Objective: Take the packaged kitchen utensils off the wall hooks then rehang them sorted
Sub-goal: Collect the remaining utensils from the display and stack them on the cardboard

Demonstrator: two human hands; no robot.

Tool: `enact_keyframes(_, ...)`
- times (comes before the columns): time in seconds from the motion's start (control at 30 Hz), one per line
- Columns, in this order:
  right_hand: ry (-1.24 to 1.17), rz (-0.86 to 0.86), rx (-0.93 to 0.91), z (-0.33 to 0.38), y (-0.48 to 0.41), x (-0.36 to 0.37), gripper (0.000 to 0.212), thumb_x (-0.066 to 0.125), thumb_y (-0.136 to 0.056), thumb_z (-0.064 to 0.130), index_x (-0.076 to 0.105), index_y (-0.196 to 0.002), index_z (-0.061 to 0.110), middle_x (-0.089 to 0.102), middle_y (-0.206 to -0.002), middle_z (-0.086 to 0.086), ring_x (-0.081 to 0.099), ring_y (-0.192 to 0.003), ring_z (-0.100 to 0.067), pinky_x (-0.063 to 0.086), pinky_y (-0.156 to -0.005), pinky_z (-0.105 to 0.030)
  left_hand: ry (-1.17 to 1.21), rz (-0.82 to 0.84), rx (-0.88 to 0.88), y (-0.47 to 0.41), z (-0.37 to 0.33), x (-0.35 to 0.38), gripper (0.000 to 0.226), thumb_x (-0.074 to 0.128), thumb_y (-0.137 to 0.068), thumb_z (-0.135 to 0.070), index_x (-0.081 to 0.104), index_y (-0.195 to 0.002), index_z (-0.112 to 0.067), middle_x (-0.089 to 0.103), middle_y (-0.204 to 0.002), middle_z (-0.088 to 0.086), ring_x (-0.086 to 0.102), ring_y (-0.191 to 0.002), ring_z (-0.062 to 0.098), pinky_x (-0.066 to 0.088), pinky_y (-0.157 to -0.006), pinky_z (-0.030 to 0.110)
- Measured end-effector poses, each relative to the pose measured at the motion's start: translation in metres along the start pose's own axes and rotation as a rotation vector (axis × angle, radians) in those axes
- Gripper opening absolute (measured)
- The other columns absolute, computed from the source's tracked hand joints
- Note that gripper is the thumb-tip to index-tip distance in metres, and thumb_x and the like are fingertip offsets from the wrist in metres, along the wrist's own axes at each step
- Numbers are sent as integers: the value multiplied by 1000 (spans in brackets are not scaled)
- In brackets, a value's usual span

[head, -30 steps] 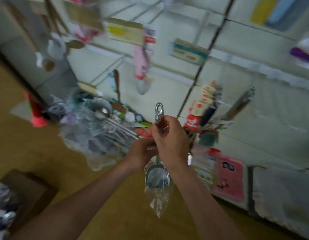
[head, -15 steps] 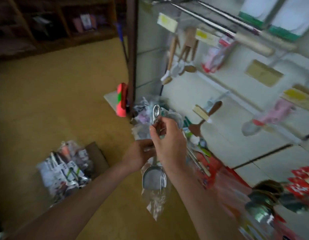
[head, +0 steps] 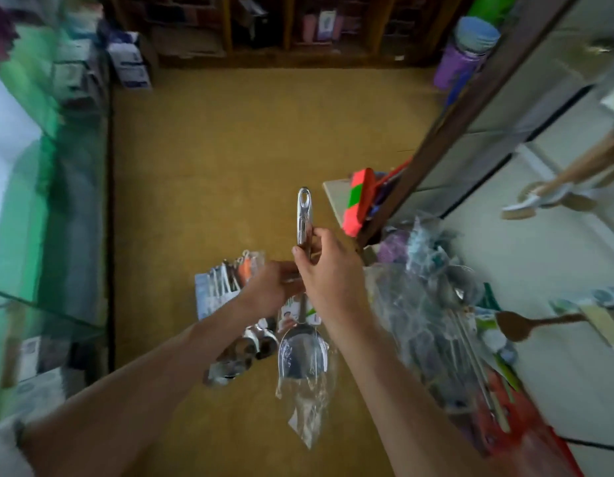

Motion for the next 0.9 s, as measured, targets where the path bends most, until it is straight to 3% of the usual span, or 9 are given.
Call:
enact_keyframes(0.13,54,172,-22,15,-10,84,34,64,-94,38,58,-121,18,71,-105,1,68,-90,-19,54,-72,-33,59,-71,-102,1,61,-38,17,66,-90,-6,65,-91,-23,62,-78,-25,57,-65,-20,46,-64,5)
enact_keyframes(0.23,79,273,-49,20,-16,135,33,63,-96,36,58,-122,17,72,-105,0,68,-91,-19,53,-73,-31,111,-125,-195,-2,104,-55,21,66,-89,-5,64,-84,-25,67,-79,-17,64,-75,-4,49,-67,12)
enact_keyframes(0.37,114,392,-99,12,-38,203,36,57,-99,38,57,-129,19,69,-111,2,67,-97,-18,53,-76,-31,184,-211,-309,-24,164,-65,19,63,-90,1,67,-82,-16,68,-74,-7,60,-63,0,43,-56,9)
enact_keyframes(0.5,164,451,-177,-13,-72,274,31,52,-101,36,58,-126,19,67,-110,1,64,-100,-20,36,-70,-27,343,-316,-398,-65,232,-61,14,60,-92,-1,68,-102,-5,70,-83,6,57,-53,3,43,-45,22)
enact_keyframes(0.53,194,481,-191,-23,-77,298,29,51,-102,36,58,-125,19,66,-109,1,63,-100,-20,33,-69,-27,402,-363,-433,-74,255,-57,15,60,-92,0,66,-106,-4,70,-84,8,56,-48,-1,53,-56,32)
enact_keyframes(0.57,217,514,-193,-35,-82,325,27,50,-102,35,59,-122,18,65,-108,1,62,-99,-20,32,-68,-28,459,-416,-466,-82,279,-53,17,62,-92,-2,63,-109,-5,69,-84,7,56,-47,-2,37,-50,5)
enact_keyframes(0.6,226,546,-191,-49,-87,352,25,50,-102,34,60,-117,17,65,-105,-1,63,-97,-22,33,-67,-29,510,-470,-510,-90,305,-48,22,66,-90,-7,61,-112,-7,68,-83,4,57,-49,1,41,-40,18)
enact_keyframes(0.73,250,642,-168,-102,-98,451,19,53,-100,29,60,-104,12,67,-95,-8,66,-87,-29,48,-67,-36,696,-559,-680,-113,402,-17,51,78,-83,-22,55,-128,-13,71,-98,9,69,-81,22,55,-63,32)
enact_keyframes(0.9,302,686,-153,-152,-103,530,24,49,-102,28,60,-109,8,65,-97,-10,64,-89,-29,37,-66,-32,816,-616,-747,-136,486,10,54,77,-83,-14,55,-133,-16,70,-109,11,68,-102,29,55,-92,47)
Point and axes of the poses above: each hand's wrist, its own y-axis away from the middle knuckle, its own x-axis out of the palm, z = x × y, the point moved 10 cm from there along -y, towards the middle knuckle
